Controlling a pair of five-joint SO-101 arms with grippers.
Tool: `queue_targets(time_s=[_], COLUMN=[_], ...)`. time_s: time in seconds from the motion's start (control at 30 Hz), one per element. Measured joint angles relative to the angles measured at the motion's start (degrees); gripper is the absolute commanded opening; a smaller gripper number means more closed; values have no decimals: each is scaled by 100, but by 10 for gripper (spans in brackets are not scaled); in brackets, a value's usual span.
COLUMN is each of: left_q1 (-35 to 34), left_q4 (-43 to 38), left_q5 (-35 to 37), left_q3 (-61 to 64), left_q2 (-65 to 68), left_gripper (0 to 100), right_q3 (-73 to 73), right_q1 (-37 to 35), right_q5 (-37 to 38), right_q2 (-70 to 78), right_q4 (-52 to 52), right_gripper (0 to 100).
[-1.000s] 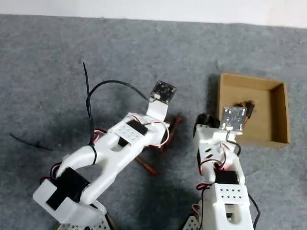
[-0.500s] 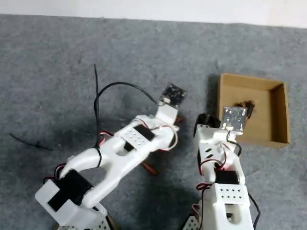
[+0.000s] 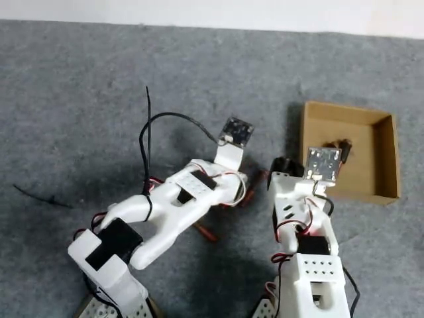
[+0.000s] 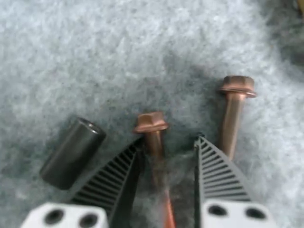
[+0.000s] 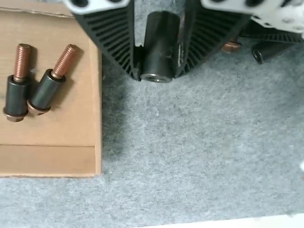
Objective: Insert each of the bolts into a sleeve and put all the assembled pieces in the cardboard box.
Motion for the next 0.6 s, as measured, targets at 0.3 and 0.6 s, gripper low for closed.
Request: queue_targets(time_s=[0.3, 0.6], left_q1=[-114, -185], left_q4=[1020, 1310], left_q5=[26, 35], left_q3=[-440, -501], left_q2=[53, 53], left_gripper=[171, 171], right_q3=[0, 0], right_q1=[0, 0], right_q5=[0, 0], right_q2=[0, 0], right_q4=[0, 0], right_gripper=[6, 6])
